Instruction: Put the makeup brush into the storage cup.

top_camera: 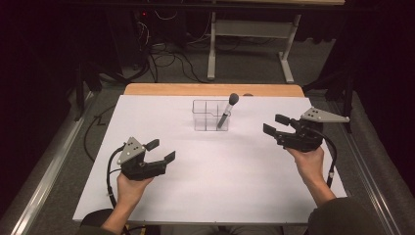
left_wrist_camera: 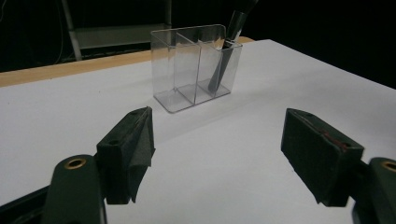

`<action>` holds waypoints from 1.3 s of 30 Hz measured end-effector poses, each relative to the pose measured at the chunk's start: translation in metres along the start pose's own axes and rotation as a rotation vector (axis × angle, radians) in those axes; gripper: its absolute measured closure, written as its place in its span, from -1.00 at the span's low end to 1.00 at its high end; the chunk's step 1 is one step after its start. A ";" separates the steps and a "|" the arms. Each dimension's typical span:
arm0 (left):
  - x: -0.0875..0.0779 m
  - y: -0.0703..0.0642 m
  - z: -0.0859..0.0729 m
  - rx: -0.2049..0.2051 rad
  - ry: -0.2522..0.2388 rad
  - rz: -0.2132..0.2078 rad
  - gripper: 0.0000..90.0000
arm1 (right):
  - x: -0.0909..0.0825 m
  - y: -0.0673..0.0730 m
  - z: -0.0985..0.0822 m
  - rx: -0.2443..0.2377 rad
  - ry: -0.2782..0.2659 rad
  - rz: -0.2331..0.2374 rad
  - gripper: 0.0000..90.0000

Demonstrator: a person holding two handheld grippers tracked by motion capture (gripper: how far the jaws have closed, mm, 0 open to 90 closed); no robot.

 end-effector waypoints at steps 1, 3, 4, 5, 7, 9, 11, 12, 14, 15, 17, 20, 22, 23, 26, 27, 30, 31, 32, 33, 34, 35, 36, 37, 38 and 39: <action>0.000 0.000 0.000 -0.002 -0.003 0.000 -0.42 | -0.001 0.000 0.000 0.002 -0.001 0.002 -0.19; 0.000 0.000 0.000 -0.002 -0.002 0.000 -0.42 | -0.002 0.000 -0.002 0.004 -0.002 0.003 -0.19; 0.000 0.000 0.000 -0.002 -0.002 0.000 -0.43 | -0.003 0.000 -0.002 0.006 -0.002 0.004 -0.19; 0.000 0.000 0.000 -0.002 -0.002 0.000 -0.42 | -0.003 0.000 -0.002 0.005 -0.004 0.005 -0.19; 0.000 0.000 0.000 -0.002 -0.003 0.000 -0.42 | -0.005 0.000 -0.003 0.010 -0.006 0.006 -0.19; 0.000 0.000 0.000 -0.002 -0.003 0.000 -0.43 | -0.006 0.000 -0.004 0.009 -0.009 0.007 -0.19; 0.000 0.000 0.000 -0.002 -0.003 0.000 -0.43 | -0.007 0.000 -0.005 0.006 -0.011 0.011 -0.19; 0.000 0.000 0.000 -0.001 -0.003 0.000 -0.43 | -0.008 0.000 -0.005 0.008 -0.010 0.011 -0.19; 0.000 0.000 0.000 -0.001 -0.002 0.000 -0.42 | -0.010 0.000 -0.006 0.008 -0.011 0.009 -0.19; 0.000 0.000 0.000 -0.001 -0.002 0.000 -0.43 | -0.010 0.000 -0.006 0.008 -0.013 0.010 -0.19; 0.000 0.000 0.000 -0.002 -0.003 0.000 -0.43 | -0.012 0.000 -0.007 0.010 -0.015 0.009 -0.19; 0.001 0.000 0.000 -0.002 -0.002 0.000 -0.42 | -0.014 0.000 -0.008 0.011 -0.017 0.010 -0.19; 0.001 -0.001 0.000 -0.002 -0.002 -0.001 -0.42 | -0.015 0.000 -0.009 0.013 -0.019 0.010 -0.19; 0.001 -0.001 0.000 -0.002 -0.001 -0.001 -0.42 | -0.016 0.000 -0.010 0.010 -0.018 0.011 -0.19; 0.001 -0.001 0.000 -0.003 -0.002 -0.002 -0.42 | -0.018 0.001 -0.012 0.014 -0.020 0.013 -0.19; 0.001 -0.001 0.000 -0.002 -0.002 -0.002 -0.42 | -0.019 0.000 -0.012 0.012 -0.020 0.012 -0.19; 0.000 -0.001 0.000 0.001 0.001 -0.003 -0.43 | -0.022 0.000 -0.014 0.017 -0.026 0.011 -0.19; 0.001 -0.001 0.000 -0.001 0.001 -0.003 -0.43 | -0.023 0.000 -0.015 0.014 -0.027 0.012 -0.19; 0.001 -0.001 0.000 -0.001 0.001 -0.003 -0.43 | -0.024 0.001 -0.016 0.020 -0.028 0.013 -0.19; 0.001 0.000 0.000 -0.002 0.001 -0.003 -0.43 | -0.025 0.000 -0.017 0.018 -0.031 0.013 -0.19; 0.001 0.000 0.000 0.000 0.002 -0.003 -0.42 | -0.025 0.001 -0.017 0.023 -0.029 0.013 -0.19; 0.001 -0.001 0.000 0.000 0.002 -0.004 -0.43 | -0.026 0.000 -0.018 0.023 -0.031 0.015 -0.19; 0.001 -0.001 0.000 0.000 0.002 -0.005 -0.43 | -0.027 0.000 -0.019 0.024 -0.033 0.012 -0.19; 0.001 -0.001 0.000 0.001 0.002 -0.005 -0.42 | -0.027 0.000 -0.020 0.024 -0.032 0.012 -0.19; 0.001 -0.001 0.000 -0.001 -0.001 -0.006 -0.42 | -0.028 0.000 -0.021 0.026 -0.032 0.011 -0.19; 0.001 -0.001 0.000 -0.002 -0.001 -0.006 -0.43 | -0.029 0.000 -0.021 0.027 -0.029 0.010 -0.19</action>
Point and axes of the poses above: each handheld gripper's, and its own axes: x roughly forward along the jaws, z roughly out of its top, y roughly to its left, the point moved 1 cm from there along x, roughly forward along the jaws, and after that the axes turned 6 degrees about -z, right-handed, at the moved point
